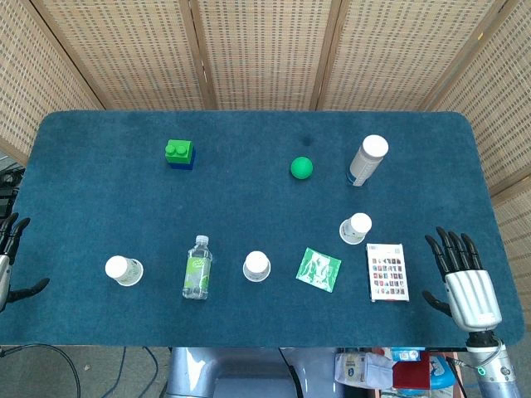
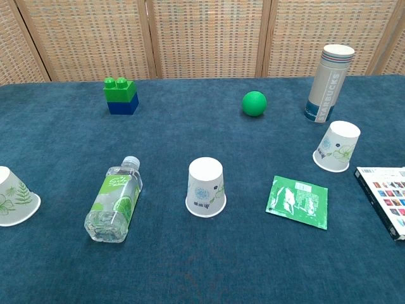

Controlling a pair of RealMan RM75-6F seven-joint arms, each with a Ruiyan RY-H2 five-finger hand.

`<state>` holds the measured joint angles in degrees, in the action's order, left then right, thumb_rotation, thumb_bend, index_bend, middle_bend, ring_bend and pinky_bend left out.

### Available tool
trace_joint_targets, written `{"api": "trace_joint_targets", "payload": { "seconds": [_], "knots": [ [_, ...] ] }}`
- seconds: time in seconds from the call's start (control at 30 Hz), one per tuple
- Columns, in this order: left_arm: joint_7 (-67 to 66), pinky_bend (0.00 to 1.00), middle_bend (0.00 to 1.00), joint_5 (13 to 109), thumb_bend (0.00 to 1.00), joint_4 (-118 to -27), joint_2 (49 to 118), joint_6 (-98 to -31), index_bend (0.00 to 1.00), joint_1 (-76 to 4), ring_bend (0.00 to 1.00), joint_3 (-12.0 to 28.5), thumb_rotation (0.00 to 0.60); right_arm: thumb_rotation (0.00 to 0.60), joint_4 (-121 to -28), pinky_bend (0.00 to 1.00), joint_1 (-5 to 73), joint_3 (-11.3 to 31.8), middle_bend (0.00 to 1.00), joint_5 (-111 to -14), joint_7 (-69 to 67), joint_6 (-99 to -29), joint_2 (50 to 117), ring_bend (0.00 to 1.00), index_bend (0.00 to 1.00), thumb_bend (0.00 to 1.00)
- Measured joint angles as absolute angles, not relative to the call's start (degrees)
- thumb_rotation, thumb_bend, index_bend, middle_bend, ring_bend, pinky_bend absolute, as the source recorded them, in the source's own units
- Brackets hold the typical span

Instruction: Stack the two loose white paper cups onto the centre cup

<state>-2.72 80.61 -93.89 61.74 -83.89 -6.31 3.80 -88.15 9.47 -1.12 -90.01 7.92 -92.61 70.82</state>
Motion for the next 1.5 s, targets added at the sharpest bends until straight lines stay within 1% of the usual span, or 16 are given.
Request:
{"api": "trace_joint_targets", "payload": {
  "seconds": [0.23,0.43,0.53,0.63,0.7,0.87,1.0,1.07,1.27,1.37,1.5],
  "knots": [
    [-2.90,0.00,0.00,80.99,0.14,-94.07,61.59,-83.84,0.00,-6.15,0.00,3.55,0.600,0.600,-87.87,0.00,9.18,-1.07,0.00,-90.33,7.89,-91.30,70.96,0.00,0.02,0.00],
    [-2.72,0.00,0.00,80.59,0.14,-93.71,61.55,-83.49,0.00,-6.20,0.00,3.75,0.600,0.600,-88.17,0.00,10.18,-1.07,0.01,-90.40,6.67,-87.97,71.37,0.00,0.03,0.00],
    [-2.90,0.00,0.00,80.19,0.14,-93.47,61.71,-82.72,0.00,-6.49,0.00,3.85,0.600,0.600,-88.41,0.00,12.34,-0.11,0.05,-89.83,4.62,-84.37,71.27,0.00,0.06,0.00],
    [-3.29,0.00,0.00,79.65,0.14,-93.30,61.94,-81.94,0.00,-6.86,0.00,4.00,0.600,0.600,-88.74,0.00,15.63,1.52,0.10,-88.36,3.06,-78.79,70.94,0.00,0.09,0.00],
    [-3.69,0.00,0.00,79.20,0.14,-93.17,62.15,-81.50,0.00,-7.08,0.00,4.14,0.600,0.600,-89.08,0.00,18.40,3.01,0.12,-86.43,2.17,-73.74,70.74,0.00,0.11,0.01],
    [-4.41,0.00,0.00,77.74,0.14,-92.39,62.71,-80.22,0.00,-7.52,0.00,4.44,0.600,0.600,-88.91,0.07,26.32,7.98,0.17,-77.68,0.80,-59.93,71.53,0.03,0.15,0.07],
    [-4.40,0.00,0.00,76.28,0.14,-91.77,62.91,-78.89,0.00,-7.99,0.00,4.91,0.600,0.600,-86.86,0.09,32.06,11.60,0.21,-69.21,1.55,-52.73,74.14,0.07,0.18,0.10],
    [-4.35,0.00,0.00,75.66,0.14,-91.47,62.96,-78.15,0.00,-8.26,0.00,5.09,0.600,0.600,-84.76,0.13,34.64,13.03,0.24,-64.99,2.80,-50.14,76.27,0.09,0.19,0.11],
    [-3.65,0.00,0.00,74.76,0.14,-91.13,62.77,-77.38,0.00,-8.56,0.00,5.50,0.600,0.600,-76.92,0.25,39.77,14.42,0.31,-57.19,9.03,-46.16,82.38,0.18,0.26,0.16],
    [-3.35,0.00,0.00,74.32,0.14,-90.95,62.64,-77.03,0.00,-8.64,0.00,5.66,0.600,0.600,-73.67,0.31,41.17,14.35,0.35,-54.98,10.92,-45.28,84.79,0.23,0.29,0.18],
    [-3.23,0.00,0.00,73.86,0.14,-90.86,62.51,-76.56,0.00,-8.80,0.00,5.79,0.600,0.600,-71.63,0.35,42.01,14.01,0.38,-53.91,11.85,-44.65,86.31,0.27,0.30,0.22]
  ]
}}
